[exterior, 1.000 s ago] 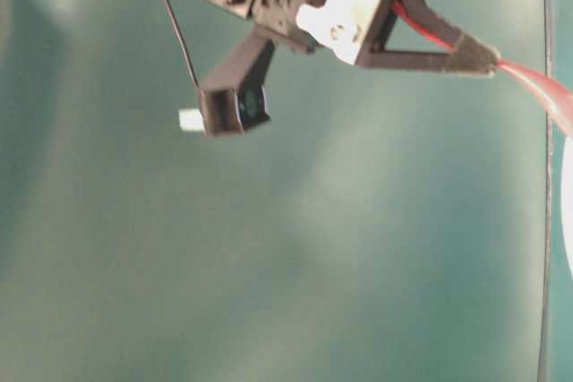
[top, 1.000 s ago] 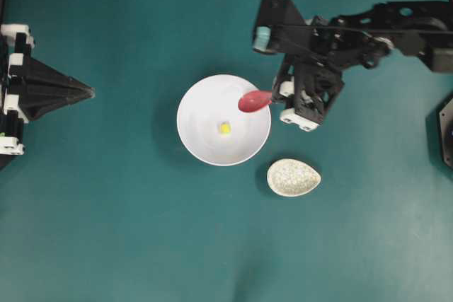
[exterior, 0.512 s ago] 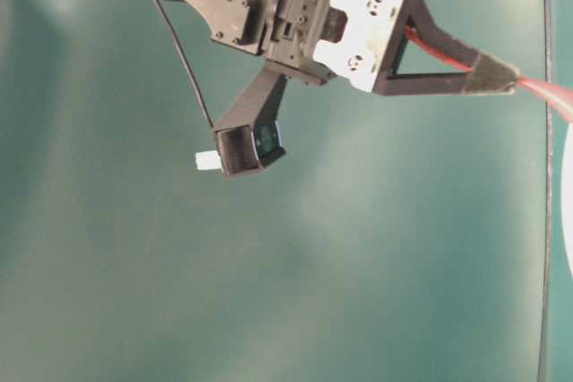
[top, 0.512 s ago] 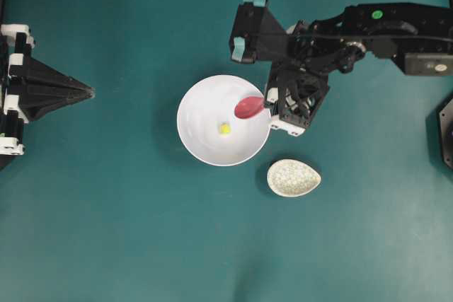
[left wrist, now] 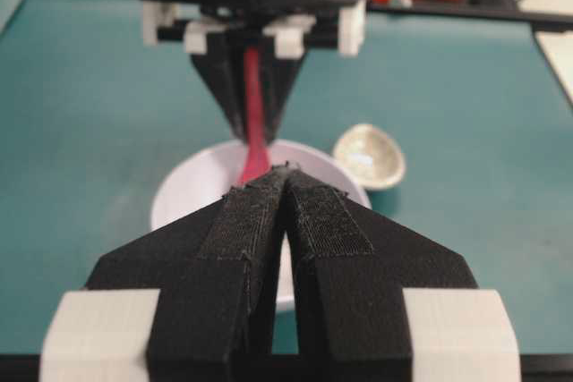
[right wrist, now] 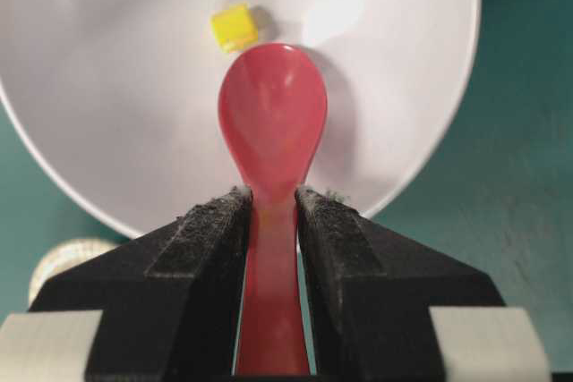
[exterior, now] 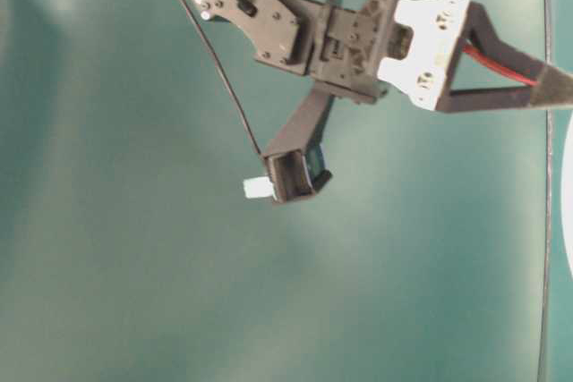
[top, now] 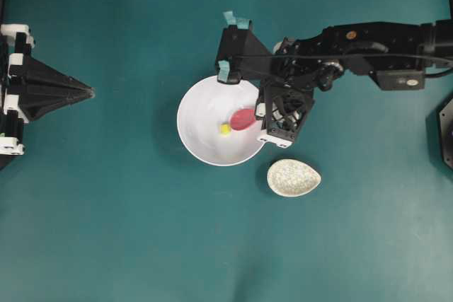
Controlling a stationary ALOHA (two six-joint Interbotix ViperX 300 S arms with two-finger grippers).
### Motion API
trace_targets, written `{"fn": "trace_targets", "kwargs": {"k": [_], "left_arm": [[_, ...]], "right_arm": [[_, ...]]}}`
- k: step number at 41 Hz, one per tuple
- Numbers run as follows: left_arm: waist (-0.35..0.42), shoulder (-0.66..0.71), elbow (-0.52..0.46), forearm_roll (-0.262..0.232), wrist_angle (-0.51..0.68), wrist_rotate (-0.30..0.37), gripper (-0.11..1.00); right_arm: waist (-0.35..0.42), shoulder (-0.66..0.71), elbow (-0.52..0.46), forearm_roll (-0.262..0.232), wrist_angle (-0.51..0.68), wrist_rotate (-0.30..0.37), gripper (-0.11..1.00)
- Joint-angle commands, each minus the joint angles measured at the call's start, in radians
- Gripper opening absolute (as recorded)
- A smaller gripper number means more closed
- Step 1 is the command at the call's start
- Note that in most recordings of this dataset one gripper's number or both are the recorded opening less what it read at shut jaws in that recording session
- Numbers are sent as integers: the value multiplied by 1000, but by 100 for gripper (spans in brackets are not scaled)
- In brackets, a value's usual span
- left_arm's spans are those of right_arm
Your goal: Scoop the yellow hexagonal prism block from the bowl with a spoon using the right arm.
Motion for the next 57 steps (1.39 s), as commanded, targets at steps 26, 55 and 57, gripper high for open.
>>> {"fn": "trace_targets", "kwargs": {"k": [26,55,57], "left_arm": [[0,5,-29,2,-14,2,-1],[2,6,-29,2,-8,0,-1],[0,6,-29,2,-8,0,-1]], "right_arm": [[15,21,-17,-26,-265,-17,25],[15,-64,18,-31,-313,-15,25],[15,-75,20,-31,-311,-15,25]]}}
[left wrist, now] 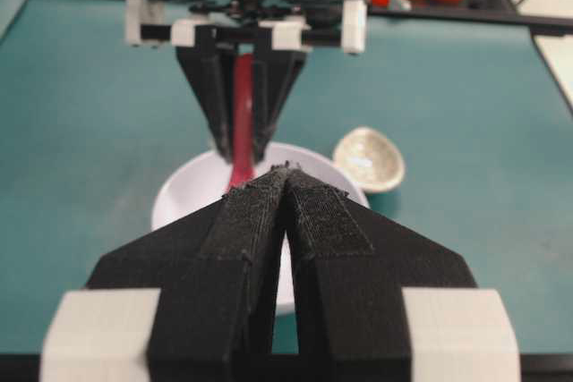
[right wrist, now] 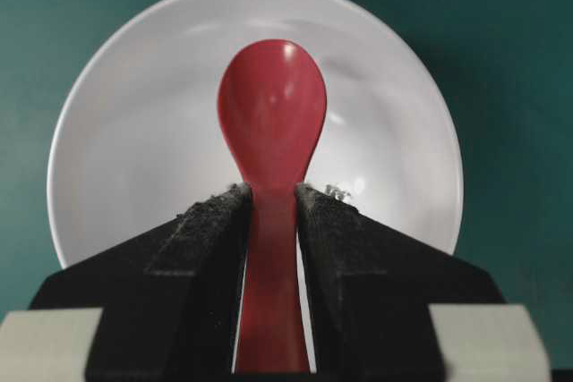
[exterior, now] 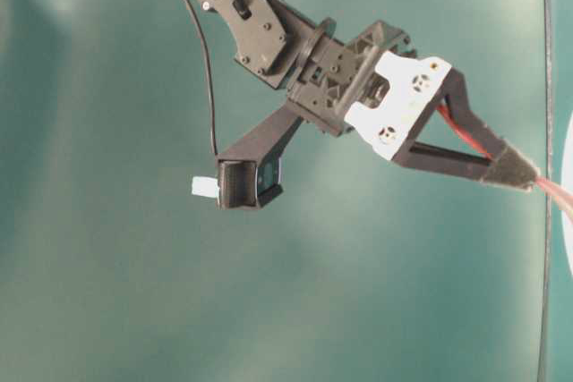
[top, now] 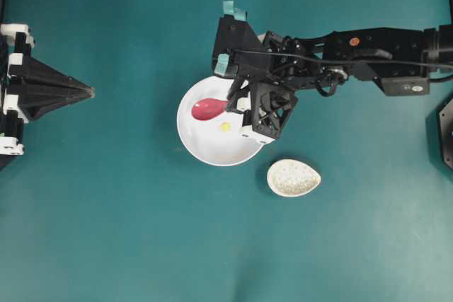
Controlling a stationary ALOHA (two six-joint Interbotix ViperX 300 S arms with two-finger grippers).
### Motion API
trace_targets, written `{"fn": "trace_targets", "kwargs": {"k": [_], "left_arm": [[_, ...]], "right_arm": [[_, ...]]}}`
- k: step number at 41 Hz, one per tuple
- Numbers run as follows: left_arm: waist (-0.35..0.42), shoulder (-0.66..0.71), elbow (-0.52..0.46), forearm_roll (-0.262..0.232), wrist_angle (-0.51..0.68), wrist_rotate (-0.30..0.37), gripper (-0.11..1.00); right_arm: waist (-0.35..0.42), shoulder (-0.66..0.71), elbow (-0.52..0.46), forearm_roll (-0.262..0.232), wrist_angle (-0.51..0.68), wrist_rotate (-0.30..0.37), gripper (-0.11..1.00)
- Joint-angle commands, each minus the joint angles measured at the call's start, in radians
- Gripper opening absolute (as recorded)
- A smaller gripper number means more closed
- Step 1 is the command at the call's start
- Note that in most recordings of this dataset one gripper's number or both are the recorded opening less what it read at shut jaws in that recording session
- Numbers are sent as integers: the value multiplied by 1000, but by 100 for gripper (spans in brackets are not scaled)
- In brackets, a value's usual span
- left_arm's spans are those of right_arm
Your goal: Scoop the yellow hexagonal prism block from the bowl with a spoon using the right arm.
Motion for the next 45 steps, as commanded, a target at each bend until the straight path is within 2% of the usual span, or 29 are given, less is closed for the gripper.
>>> {"fn": "trace_targets", "kwargs": {"k": [1,7,20,32,45], "left_arm": [[0,5,-29,2,-3,0,-1],[0,5,-29,2,-2,2,-1],[0,5,-29,2,-2,0,-1],[0,5,-29,2,-2,0,-1],[0,5,-29,3,-5,0,-1]], "right_arm": [[2,-51,-5,-2,-5,0,25],[3,-97,8,0,9,14,25],[11,-178,23,6,127,46,25],[31,-179,34,6,202,58,25],[55,-135,57,6,193,60,25]]}}
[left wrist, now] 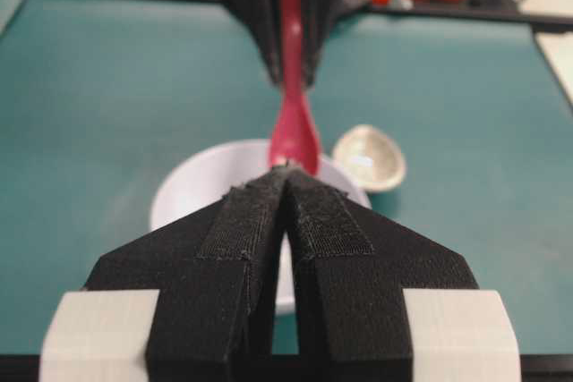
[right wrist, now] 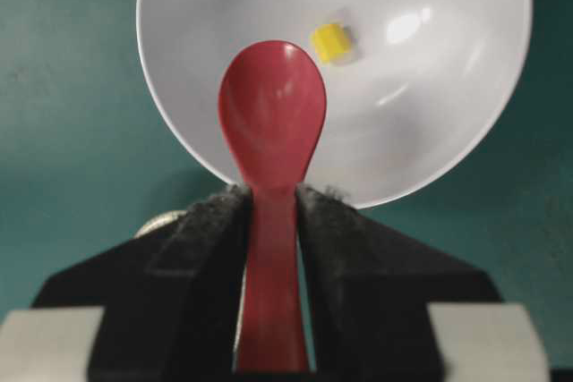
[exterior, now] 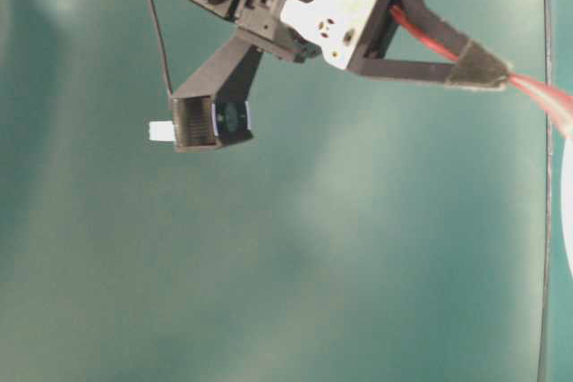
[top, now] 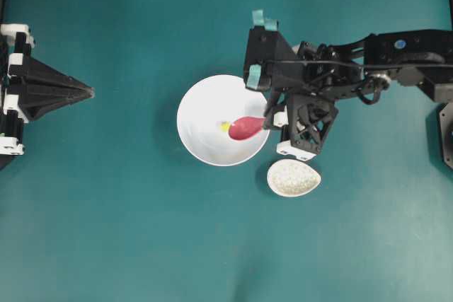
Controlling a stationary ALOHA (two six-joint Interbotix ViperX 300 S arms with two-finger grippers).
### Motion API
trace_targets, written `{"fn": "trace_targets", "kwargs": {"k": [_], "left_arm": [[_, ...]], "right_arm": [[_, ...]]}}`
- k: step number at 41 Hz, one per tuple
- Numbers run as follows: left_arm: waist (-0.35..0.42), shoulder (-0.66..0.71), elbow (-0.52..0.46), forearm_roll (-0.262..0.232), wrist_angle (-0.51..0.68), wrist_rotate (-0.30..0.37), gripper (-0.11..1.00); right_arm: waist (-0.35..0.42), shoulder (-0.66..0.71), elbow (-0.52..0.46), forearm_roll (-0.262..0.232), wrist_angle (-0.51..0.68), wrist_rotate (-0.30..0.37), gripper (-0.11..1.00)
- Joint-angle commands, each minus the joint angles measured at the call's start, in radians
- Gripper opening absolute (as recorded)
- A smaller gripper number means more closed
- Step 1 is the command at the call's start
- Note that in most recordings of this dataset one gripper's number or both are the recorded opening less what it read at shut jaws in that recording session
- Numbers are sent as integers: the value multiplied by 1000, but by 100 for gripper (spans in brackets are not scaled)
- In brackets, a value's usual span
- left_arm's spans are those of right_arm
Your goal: Scoop the yellow hexagonal prism block from the bowl with a spoon using the right arm.
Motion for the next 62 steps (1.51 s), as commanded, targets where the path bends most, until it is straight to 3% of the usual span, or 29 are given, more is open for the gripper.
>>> {"fn": "trace_targets", "kwargs": {"k": [1,33,62], "left_arm": [[2,5,-29,2,-6,0,-1],[3,5,-29,2,-9,0,-1],[3,5,-29,3,-11,0,-1]], "right_arm": [[6,12,-9,3,-11,2,25],[18,146,-15,0,-140,-2,25],[32,167,-14,-18,-347,-17,25]]}}
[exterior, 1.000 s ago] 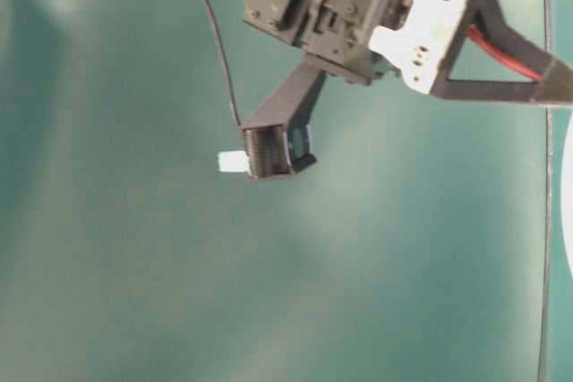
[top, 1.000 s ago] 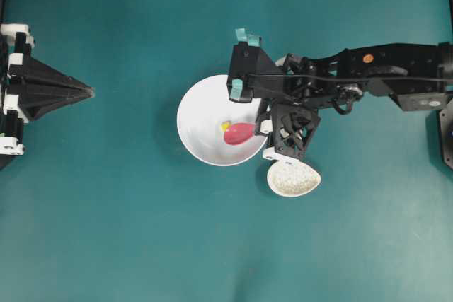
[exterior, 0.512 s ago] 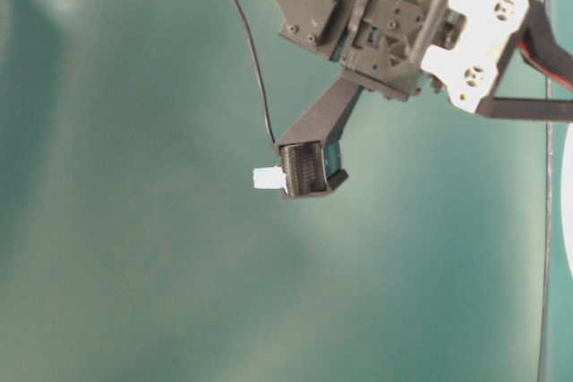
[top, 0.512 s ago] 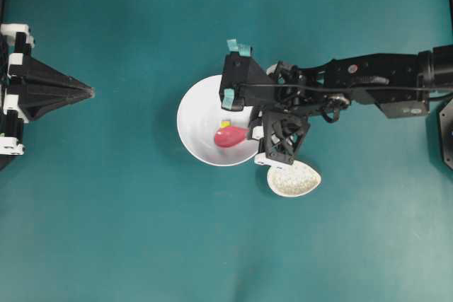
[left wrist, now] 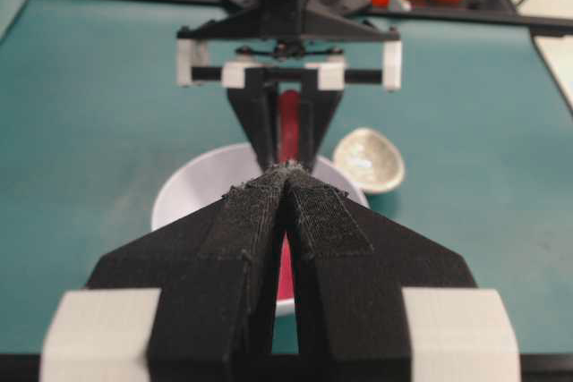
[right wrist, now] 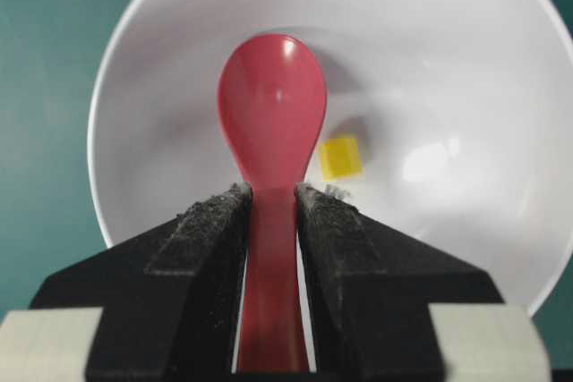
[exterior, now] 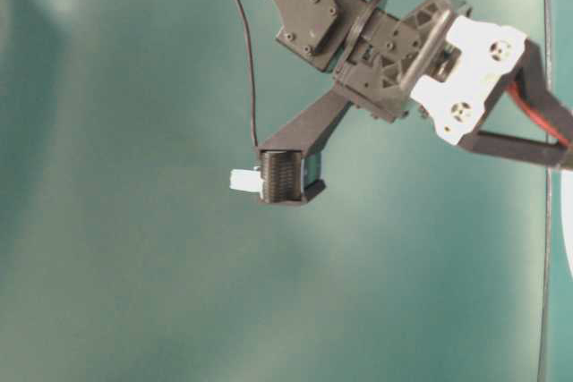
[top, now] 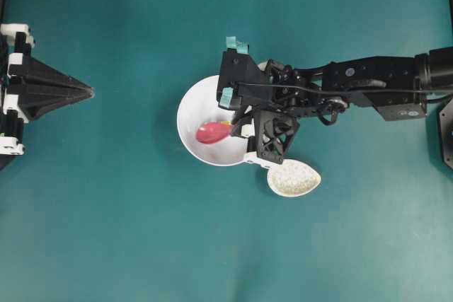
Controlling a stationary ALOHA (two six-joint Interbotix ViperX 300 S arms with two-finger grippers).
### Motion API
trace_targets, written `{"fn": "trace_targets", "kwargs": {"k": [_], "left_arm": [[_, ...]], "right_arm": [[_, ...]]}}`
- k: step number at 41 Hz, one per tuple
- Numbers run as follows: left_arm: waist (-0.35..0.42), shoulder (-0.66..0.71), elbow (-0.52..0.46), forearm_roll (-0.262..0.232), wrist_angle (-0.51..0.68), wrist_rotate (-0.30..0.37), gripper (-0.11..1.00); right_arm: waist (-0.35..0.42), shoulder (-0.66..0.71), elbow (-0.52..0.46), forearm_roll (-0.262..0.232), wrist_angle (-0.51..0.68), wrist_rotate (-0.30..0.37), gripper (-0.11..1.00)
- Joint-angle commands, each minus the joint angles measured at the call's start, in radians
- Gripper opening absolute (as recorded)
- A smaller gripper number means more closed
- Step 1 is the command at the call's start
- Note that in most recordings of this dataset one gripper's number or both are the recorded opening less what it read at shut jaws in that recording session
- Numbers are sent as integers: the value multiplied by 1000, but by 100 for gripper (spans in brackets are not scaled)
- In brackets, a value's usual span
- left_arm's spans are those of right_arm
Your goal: Scoop the yellow hexagonal prism block from the bowl with a spoon using the right arm.
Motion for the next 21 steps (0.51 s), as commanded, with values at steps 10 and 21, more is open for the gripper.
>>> {"fn": "trace_targets", "kwargs": {"k": [10,21], "left_arm": [[0,6,-28,2,-9,0,-1],[0,6,-28,2,-9,0,-1]], "right_arm": [[6,-18,-9,-26,-103,-3,25],[6,-44,32,-29,-176,-2,25]]}}
